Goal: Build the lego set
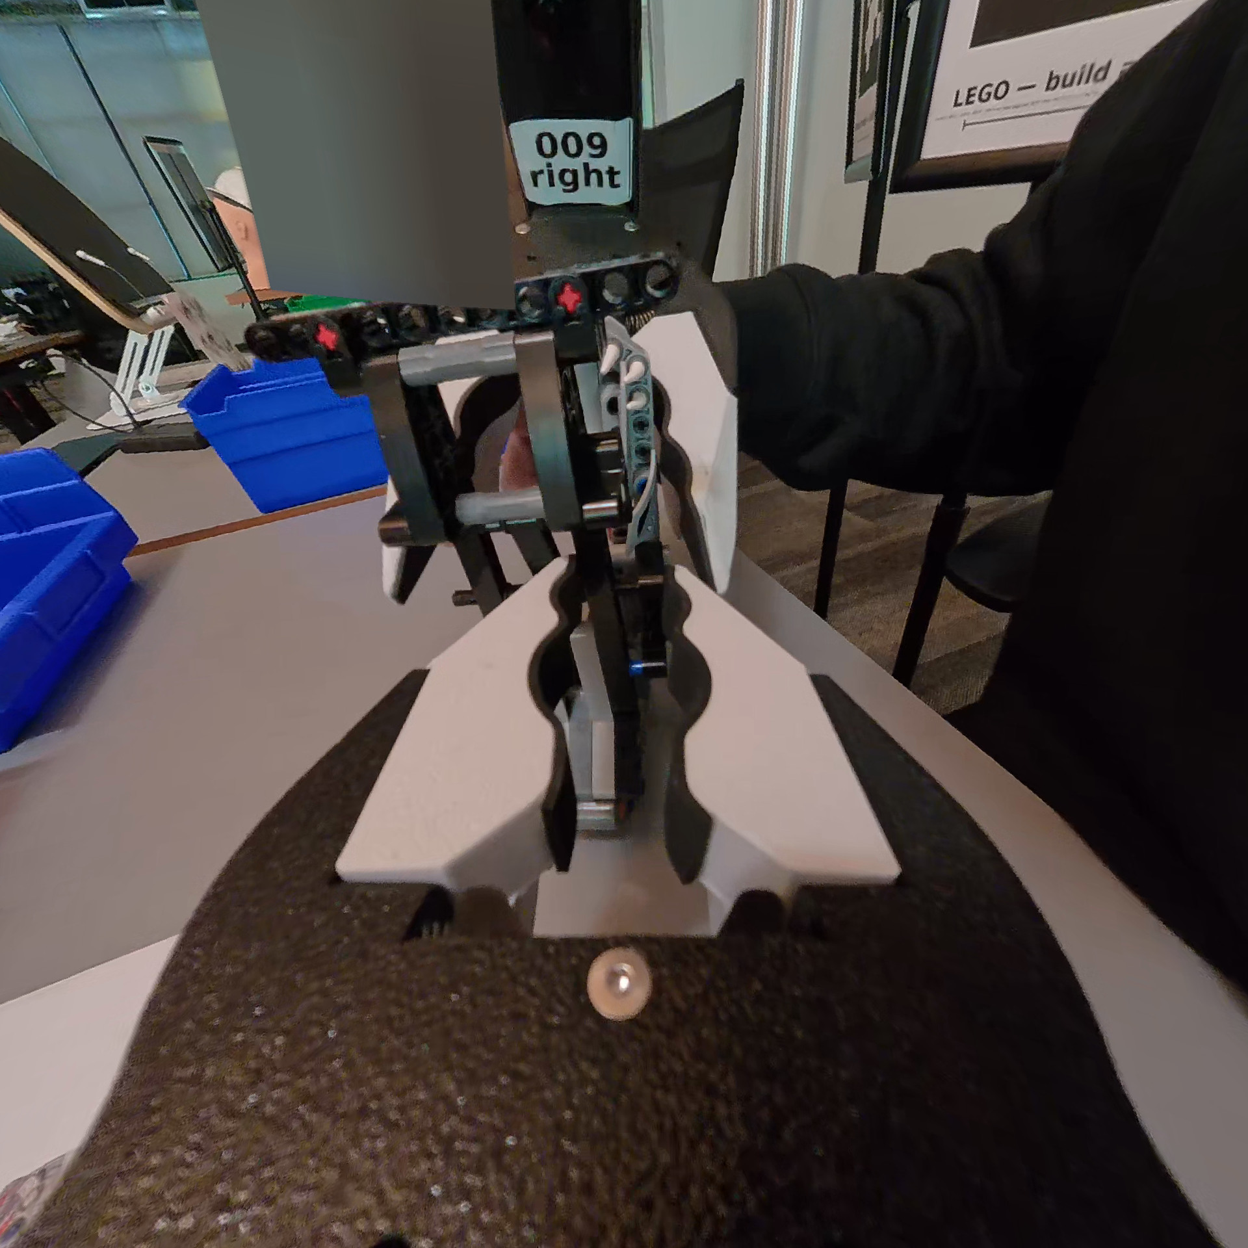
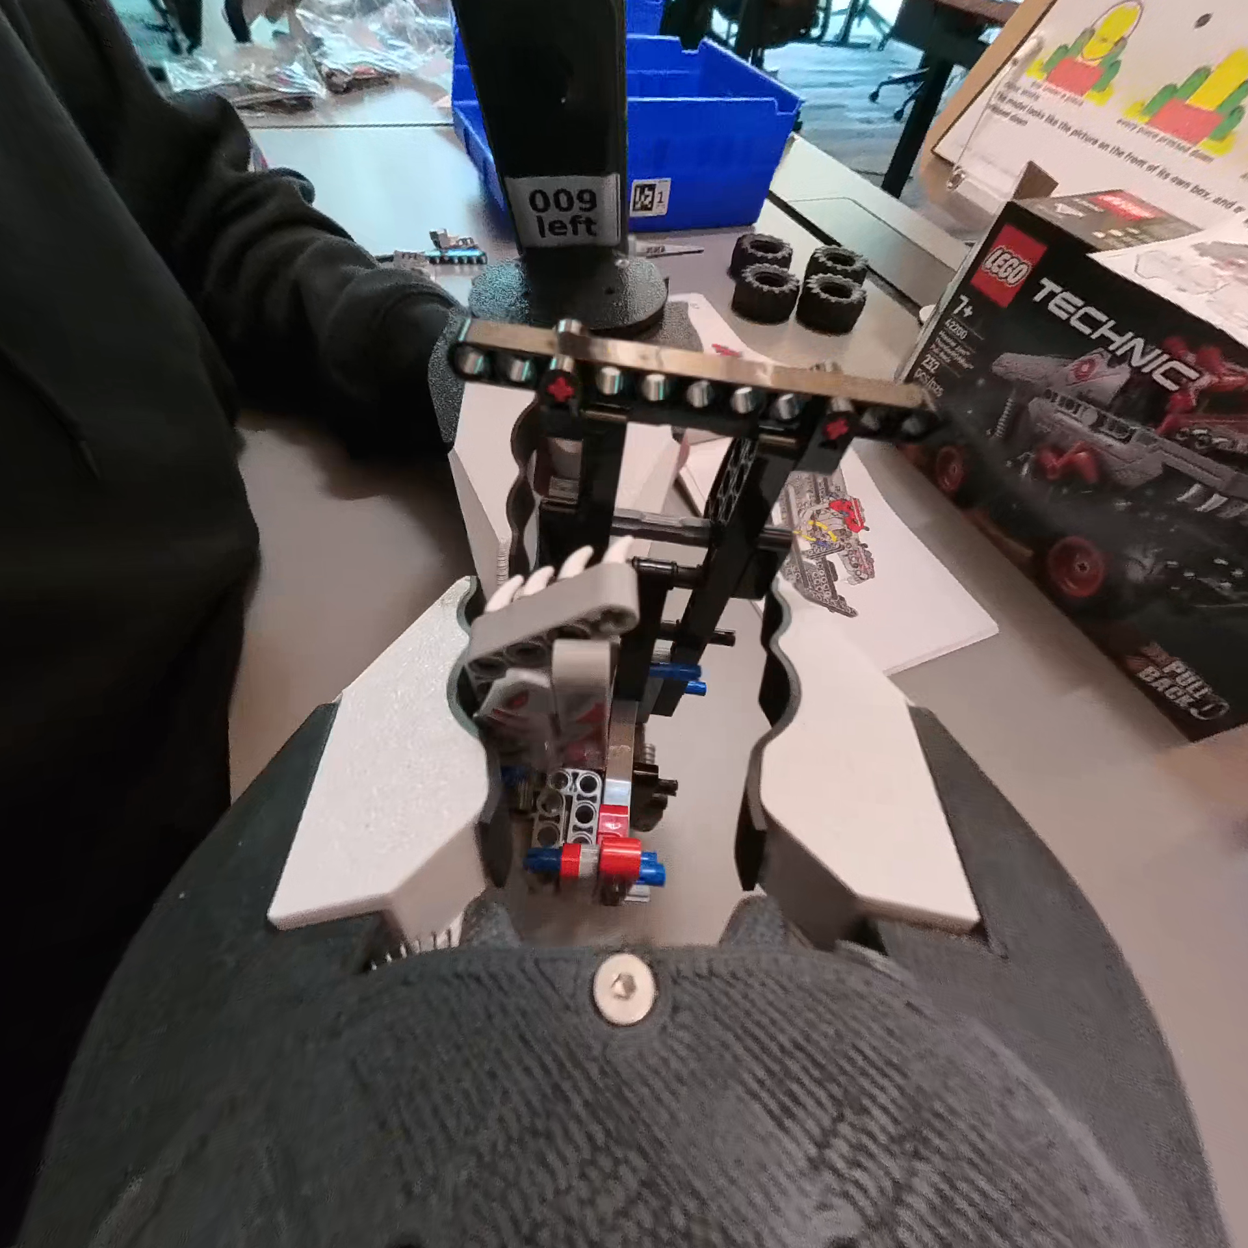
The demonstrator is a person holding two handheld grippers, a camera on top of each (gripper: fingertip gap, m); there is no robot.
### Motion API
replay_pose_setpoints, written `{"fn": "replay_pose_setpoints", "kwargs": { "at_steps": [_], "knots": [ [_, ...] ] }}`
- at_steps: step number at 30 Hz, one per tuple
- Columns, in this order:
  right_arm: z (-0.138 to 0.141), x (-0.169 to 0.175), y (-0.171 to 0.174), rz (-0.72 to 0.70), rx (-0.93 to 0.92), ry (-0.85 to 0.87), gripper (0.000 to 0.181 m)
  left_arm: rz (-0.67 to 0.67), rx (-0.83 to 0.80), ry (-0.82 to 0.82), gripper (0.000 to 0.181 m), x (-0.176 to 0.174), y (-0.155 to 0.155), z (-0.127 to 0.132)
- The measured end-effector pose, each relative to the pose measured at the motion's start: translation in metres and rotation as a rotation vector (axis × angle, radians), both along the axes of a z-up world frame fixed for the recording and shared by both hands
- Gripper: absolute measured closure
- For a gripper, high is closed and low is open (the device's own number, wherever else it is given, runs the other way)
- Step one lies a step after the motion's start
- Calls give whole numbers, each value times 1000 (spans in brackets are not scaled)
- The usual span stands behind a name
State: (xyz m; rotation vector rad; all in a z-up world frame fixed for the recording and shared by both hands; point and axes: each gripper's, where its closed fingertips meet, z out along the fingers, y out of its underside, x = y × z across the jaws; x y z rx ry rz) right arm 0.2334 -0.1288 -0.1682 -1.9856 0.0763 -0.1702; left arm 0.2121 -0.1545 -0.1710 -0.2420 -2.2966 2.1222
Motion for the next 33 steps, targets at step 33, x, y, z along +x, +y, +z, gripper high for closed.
{"fn": "replay_pose_setpoints", "kwargs": {
  "at_steps": [33],
  "knots": [
    [-7, 2, -4, 62, 30, 50, 109, -8, -74, -19, 159, 5, -3, 1]
  ]
}}
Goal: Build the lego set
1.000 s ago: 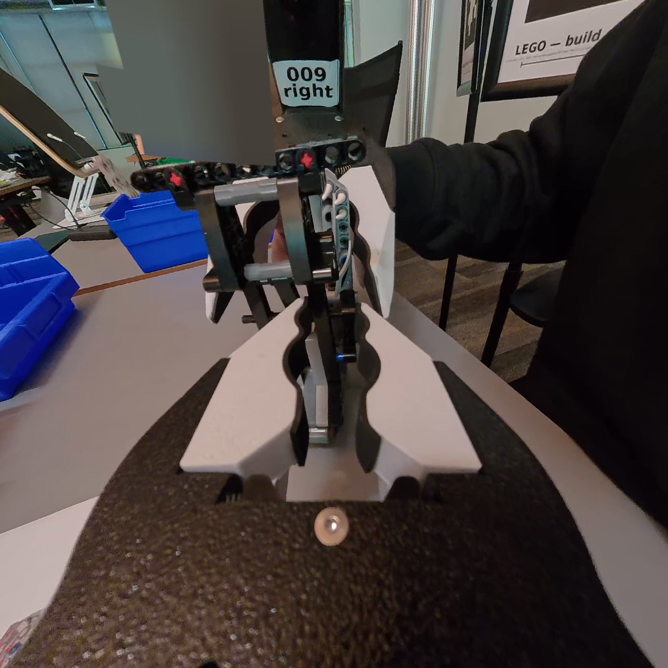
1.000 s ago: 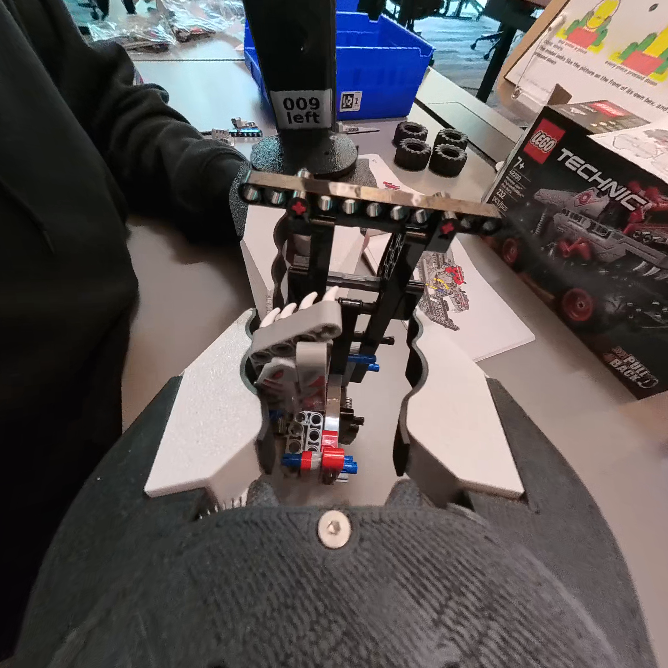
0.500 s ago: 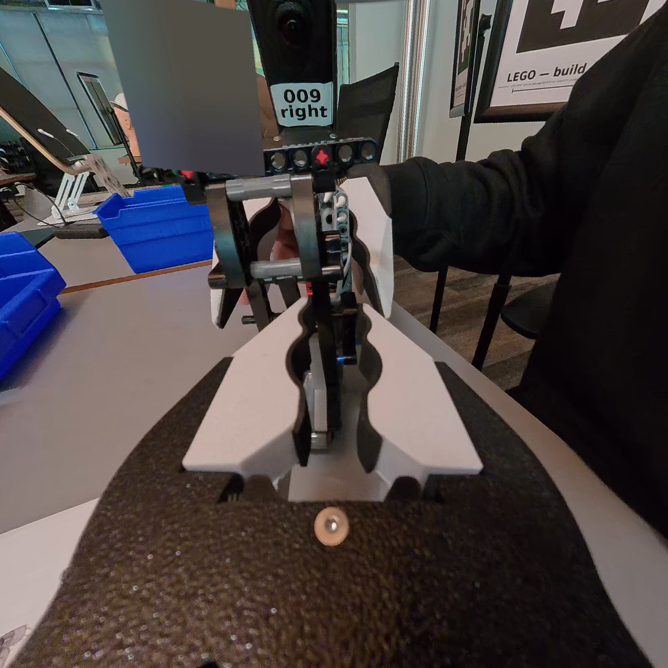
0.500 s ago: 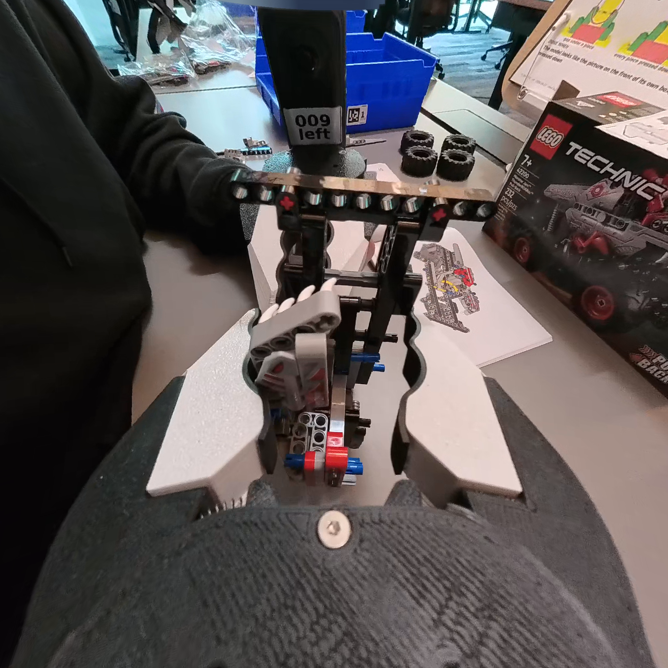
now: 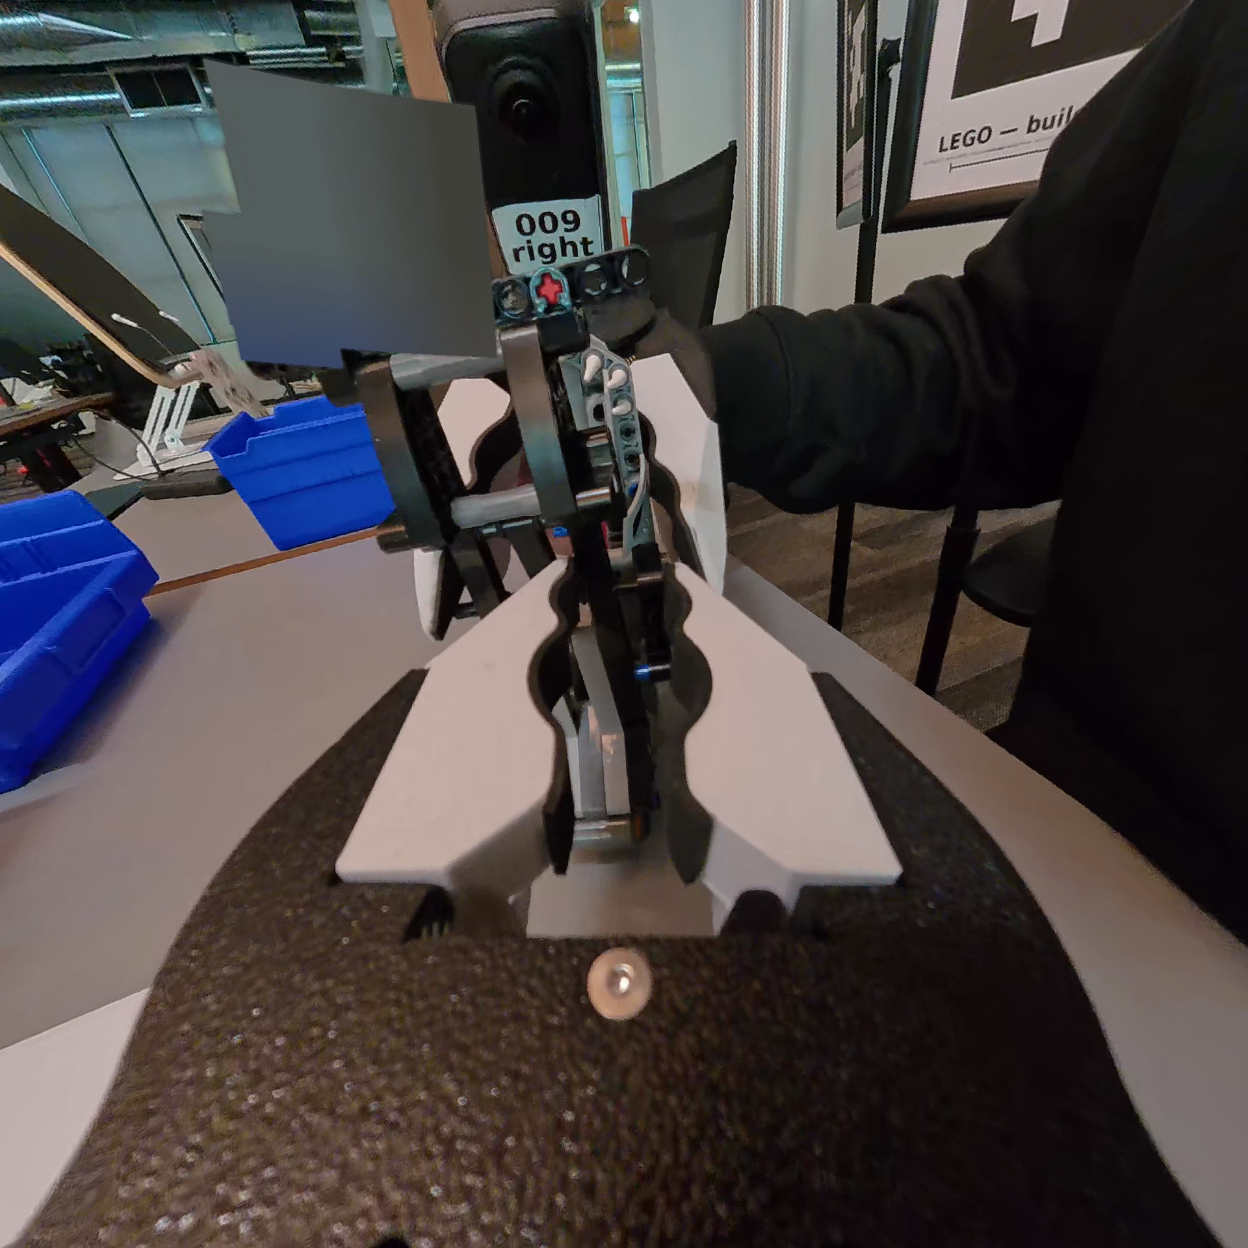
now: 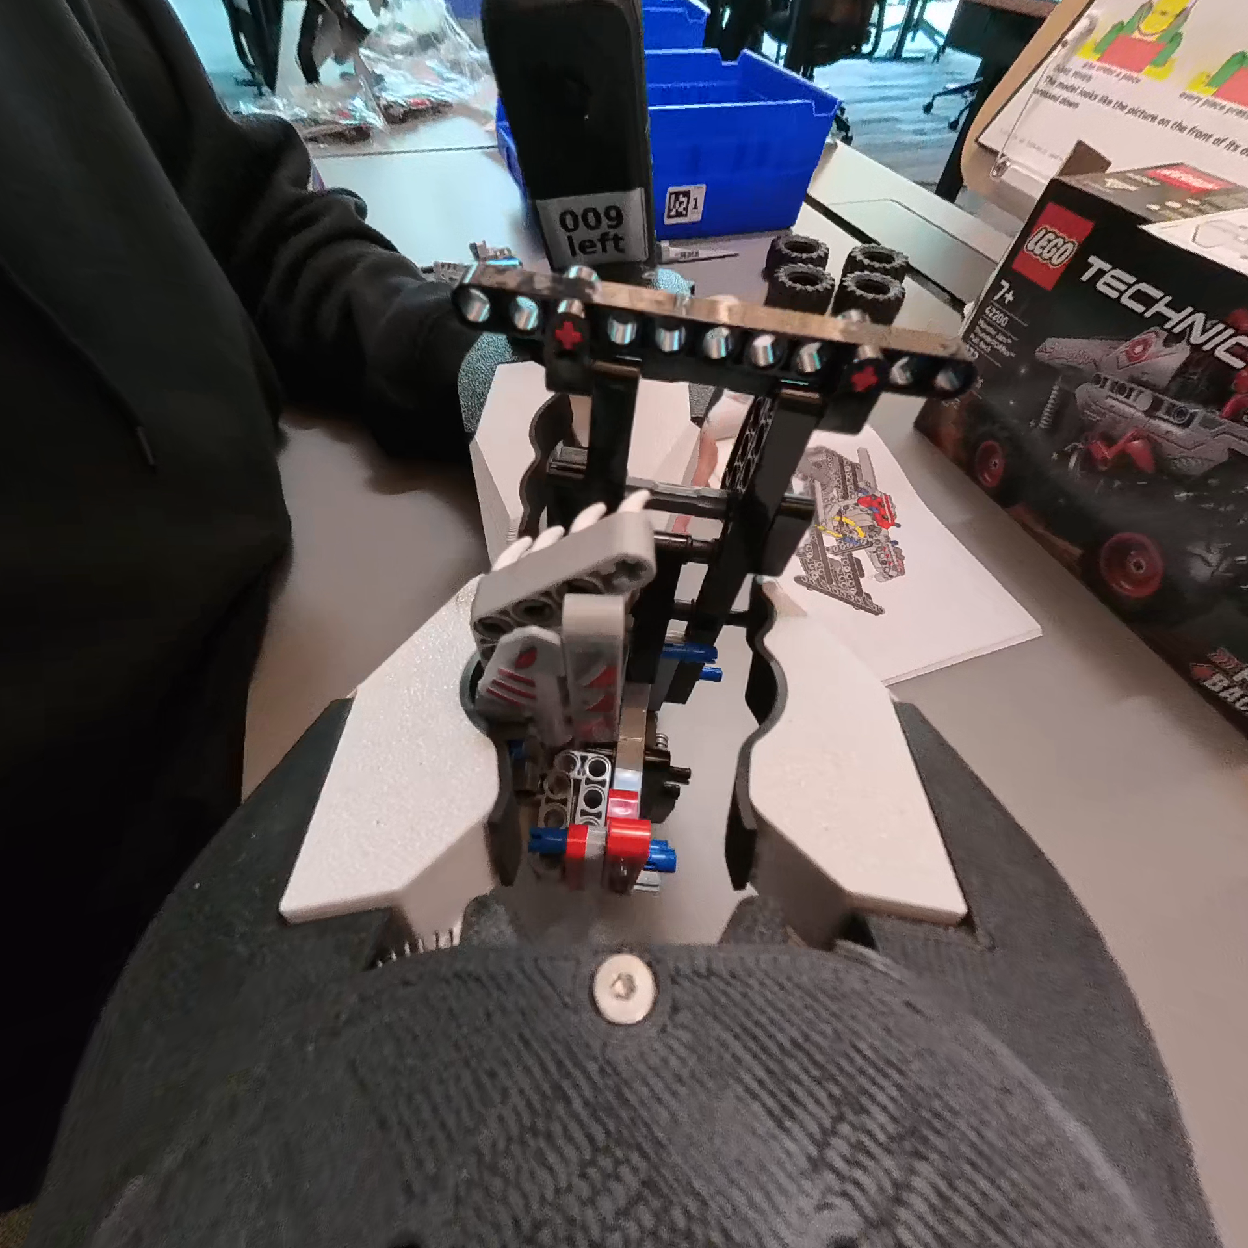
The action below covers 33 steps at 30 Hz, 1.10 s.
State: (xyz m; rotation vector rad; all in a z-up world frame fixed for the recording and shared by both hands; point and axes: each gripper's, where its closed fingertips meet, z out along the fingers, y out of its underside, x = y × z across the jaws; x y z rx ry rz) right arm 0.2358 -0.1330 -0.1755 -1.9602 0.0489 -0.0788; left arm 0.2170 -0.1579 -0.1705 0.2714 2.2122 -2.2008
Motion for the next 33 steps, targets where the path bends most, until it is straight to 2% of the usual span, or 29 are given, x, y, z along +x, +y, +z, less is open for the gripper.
{"fn": "replay_pose_setpoints", "kwargs": {
  "at_steps": [11, 13, 17, 20, 25, 27, 30, 33],
  "knots": [
    [0, 1, 1, 9, 36, 43, 114, -48, -28, 80, 161, 2, -1, 0],
    [1, 1, 2, 19, 43, 36, 121, -67, -23, 87, 167, 2, -1, -1],
    [1, 1, -2, 16, 1, -4, 119, -37, -35, 28, 167, 2, -4, 0],
    [2, 0, -1, 16, 46, 1, 119, -34, -33, -4, 166, 2, -3, 0],
    [0, 3, -8, -31, 57, 47, 97, -35, -36, 29, 142, 3, -1, 3],
    [-1, 5, -15, -63, 61, 60, 93, -19, -37, 26, 141, 6, 3, 10],
    [-1, 5, -22, -88, 86, 67, 100, 71, 71, 31, 150, 21, 9, 2],
    [-4, 7, -26, -116, 70, 45, 98, 47, 247, 81, 150, 14, 5, -21]
  ]
}}
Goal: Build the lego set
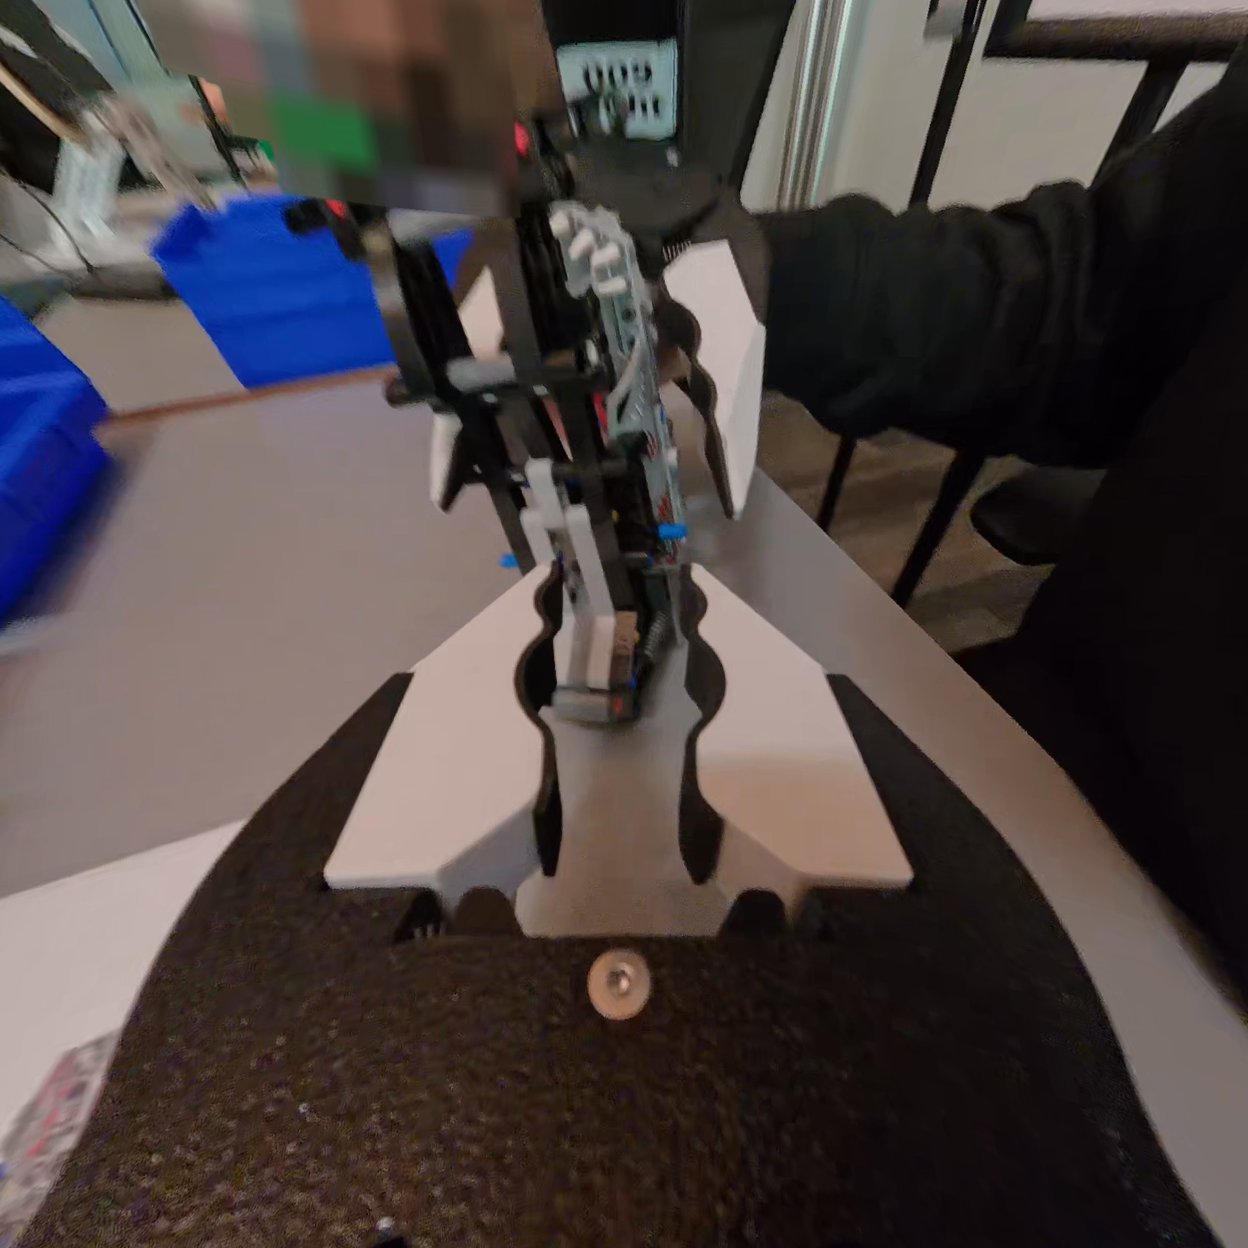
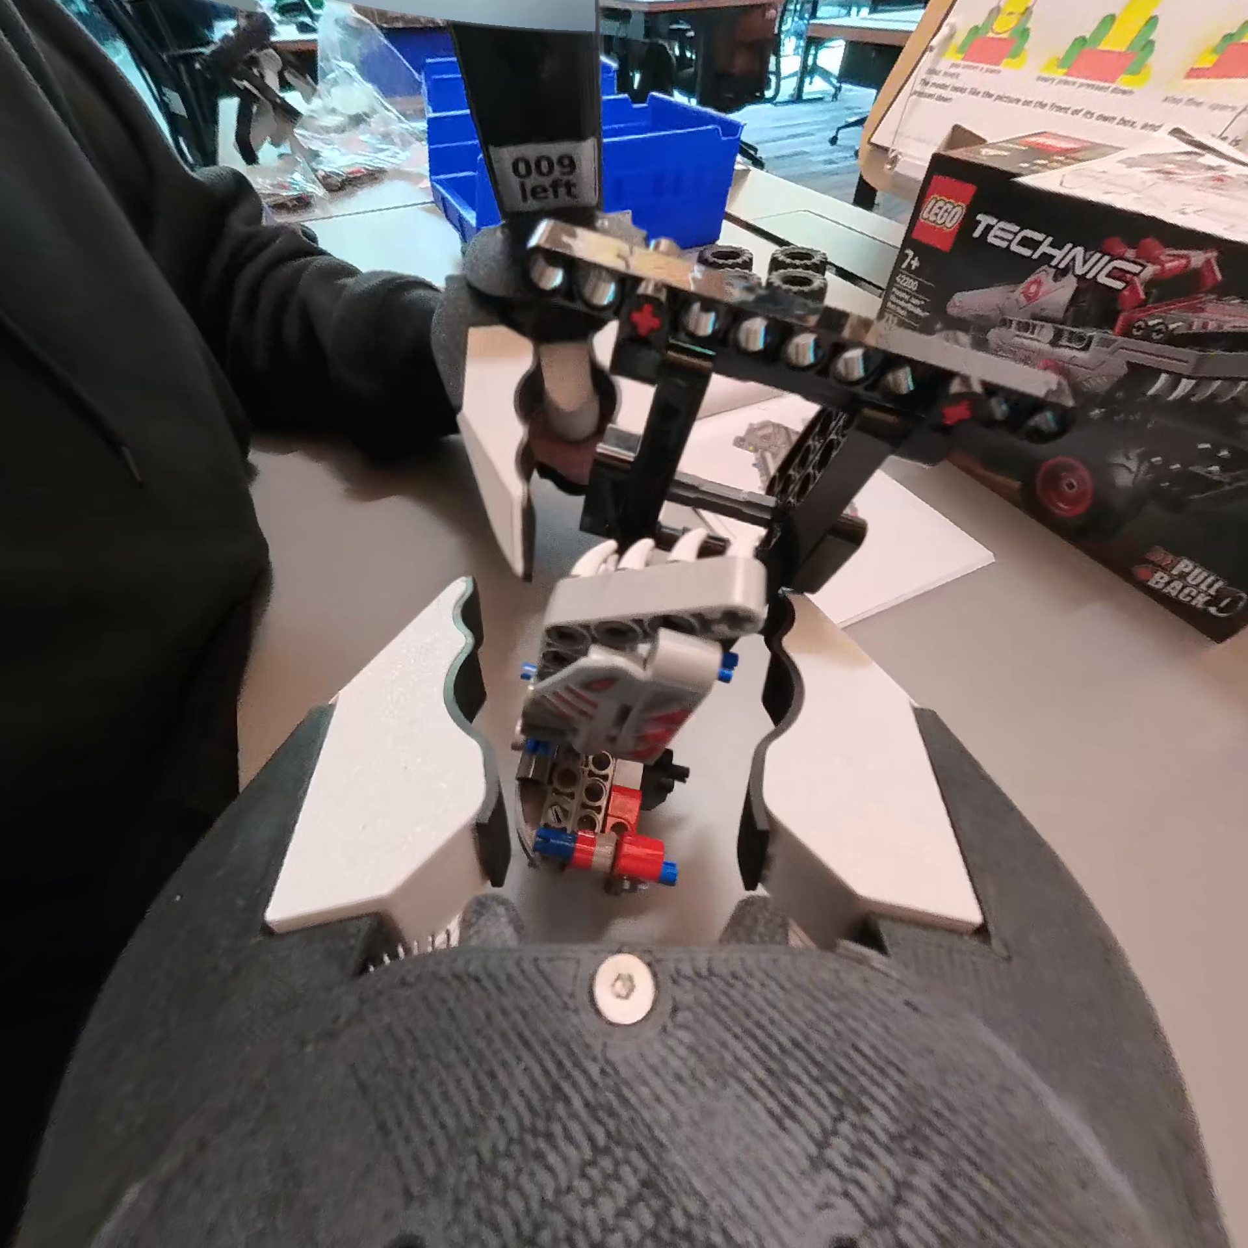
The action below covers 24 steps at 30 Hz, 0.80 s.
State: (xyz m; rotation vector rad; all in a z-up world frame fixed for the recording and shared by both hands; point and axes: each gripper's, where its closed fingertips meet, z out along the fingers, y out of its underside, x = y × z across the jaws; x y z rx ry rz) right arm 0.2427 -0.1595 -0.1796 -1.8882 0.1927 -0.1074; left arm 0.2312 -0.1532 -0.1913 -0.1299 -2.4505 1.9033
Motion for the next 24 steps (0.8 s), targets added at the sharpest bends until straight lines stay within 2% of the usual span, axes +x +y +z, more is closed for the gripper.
{"fn": "replay_pose_setpoints", "kwargs": {
  "at_steps": [2, 5, 9, 12, 16, 19, 22, 24],
  "knots": [
    [1, -1, -2, 3, 12, 0, 101, -6, 74, 31, 146, -6, -6, -12],
    [0, -2, -3, -3, 5, -11, 100, 25, 102, 29, 146, -5, -15, -19],
    [-1, -3, -3, 2, 1, -21, 102, 7, 88, 59, 150, -6, -22, -19],
    [-1, -2, -2, -4, 3, -20, 102, 9, 35, 100, 151, -4, -26, -8],
    [-2, 1, 0, -28, -14, -14, 99, -8, 20, 194, 149, -3, -27, -5],
    [-4, 3, 5, -35, -33, -8, 96, 21, -15, 224, 168, 4, -25, -5],
    [-7, 7, 6, -58, -76, -19, 96, 35, -28, 267, 168, 7, -23, -4],
    [-16, 5, -1, -62, -156, -5, 93, 48, -30, 237, 169, 7, -22, -5]
  ]
}}
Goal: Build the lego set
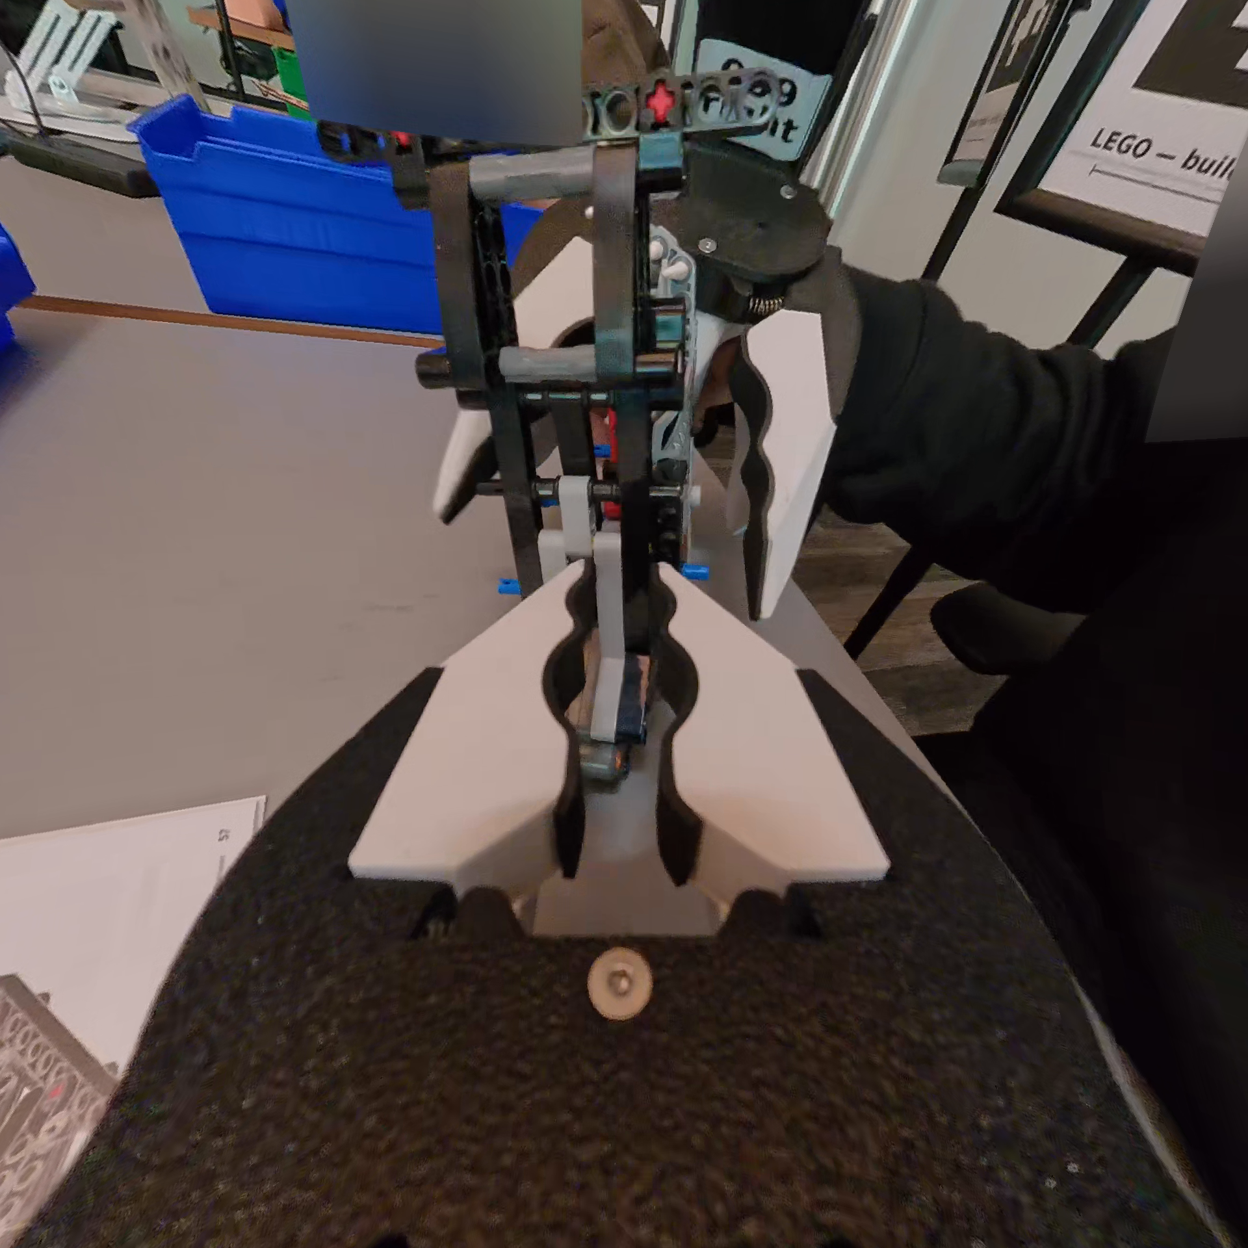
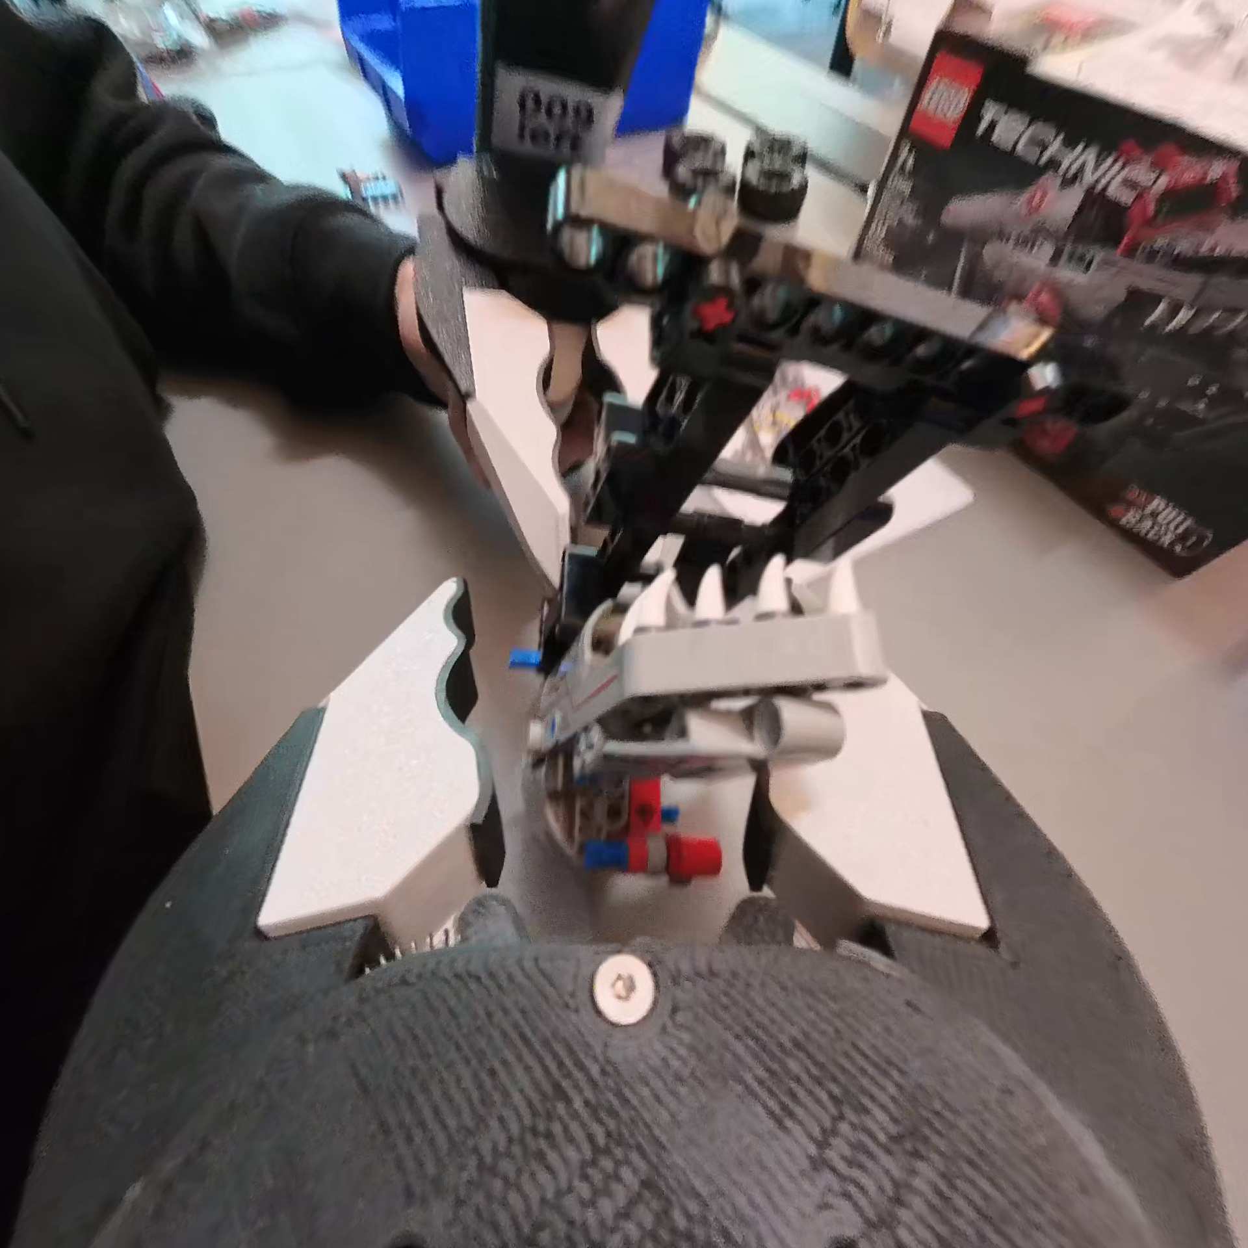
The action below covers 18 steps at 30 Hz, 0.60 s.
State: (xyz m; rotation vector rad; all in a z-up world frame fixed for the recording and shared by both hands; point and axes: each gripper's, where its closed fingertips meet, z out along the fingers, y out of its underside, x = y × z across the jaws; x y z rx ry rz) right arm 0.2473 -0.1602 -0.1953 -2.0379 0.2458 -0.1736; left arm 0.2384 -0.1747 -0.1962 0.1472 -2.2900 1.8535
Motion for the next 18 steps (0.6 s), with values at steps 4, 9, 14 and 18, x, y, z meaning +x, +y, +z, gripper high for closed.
{"fn": "replay_pose_setpoints", "kwargs": {
  "at_steps": [4, 9, 14, 18],
  "knots": [
    [-17, -4, -28, -133, -50, 90, 92, 68, -17, 56, 169, 9, 7, -1],
    [-18, 2, -31, -260, 255, 280, 116, 100, -41, 85, 169, 13, 10, -1],
    [-12, 6, -29, -247, 371, 311, 127, 160, -49, 124, 169, 10, 9, -1],
    [-4, -1, -22, -170, 320, 245, 128, 212, -54, 115, 164, -1, 17, 2]
  ]
}}
